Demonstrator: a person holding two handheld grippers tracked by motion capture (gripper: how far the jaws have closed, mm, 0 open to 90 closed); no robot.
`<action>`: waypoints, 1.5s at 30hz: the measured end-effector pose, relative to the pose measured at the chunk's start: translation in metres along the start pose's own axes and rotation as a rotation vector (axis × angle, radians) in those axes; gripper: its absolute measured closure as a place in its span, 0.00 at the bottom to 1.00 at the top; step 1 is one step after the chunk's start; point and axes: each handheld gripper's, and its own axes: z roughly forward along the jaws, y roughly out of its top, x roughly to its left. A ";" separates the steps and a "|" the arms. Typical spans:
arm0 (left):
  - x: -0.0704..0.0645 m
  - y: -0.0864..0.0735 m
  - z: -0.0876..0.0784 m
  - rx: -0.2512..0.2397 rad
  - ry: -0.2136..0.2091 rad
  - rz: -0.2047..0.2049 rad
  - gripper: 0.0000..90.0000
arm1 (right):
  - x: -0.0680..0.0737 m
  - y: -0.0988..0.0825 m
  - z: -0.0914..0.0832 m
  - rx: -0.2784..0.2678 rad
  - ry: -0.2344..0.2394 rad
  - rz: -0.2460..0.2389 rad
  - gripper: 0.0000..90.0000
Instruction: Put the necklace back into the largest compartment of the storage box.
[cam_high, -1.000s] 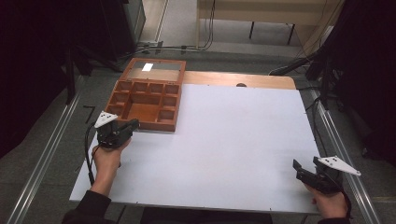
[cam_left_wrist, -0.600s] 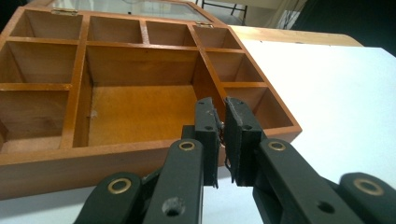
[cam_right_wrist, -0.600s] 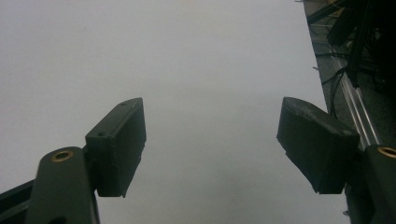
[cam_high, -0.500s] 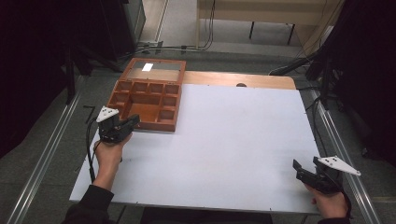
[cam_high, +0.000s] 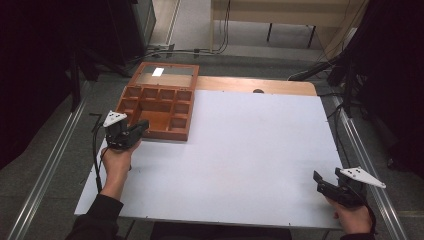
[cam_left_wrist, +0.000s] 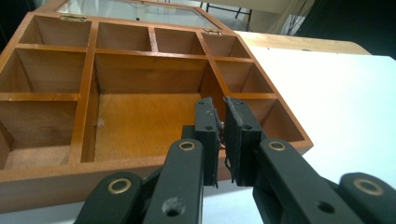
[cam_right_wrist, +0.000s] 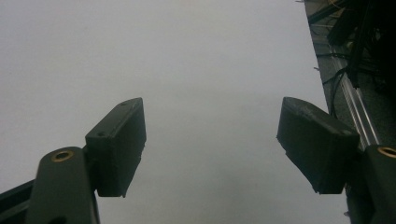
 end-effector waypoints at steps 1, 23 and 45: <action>0.000 0.001 0.001 -0.002 0.001 -0.002 0.94 | 0.000 0.000 0.000 0.000 0.000 0.000 0.24; 0.007 0.013 0.016 -0.018 0.018 -0.022 0.94 | 0.000 0.000 0.000 0.001 -0.001 0.001 0.24; 0.011 0.019 0.042 0.000 0.043 -0.028 0.94 | 0.000 0.000 0.001 0.000 0.001 -0.001 0.24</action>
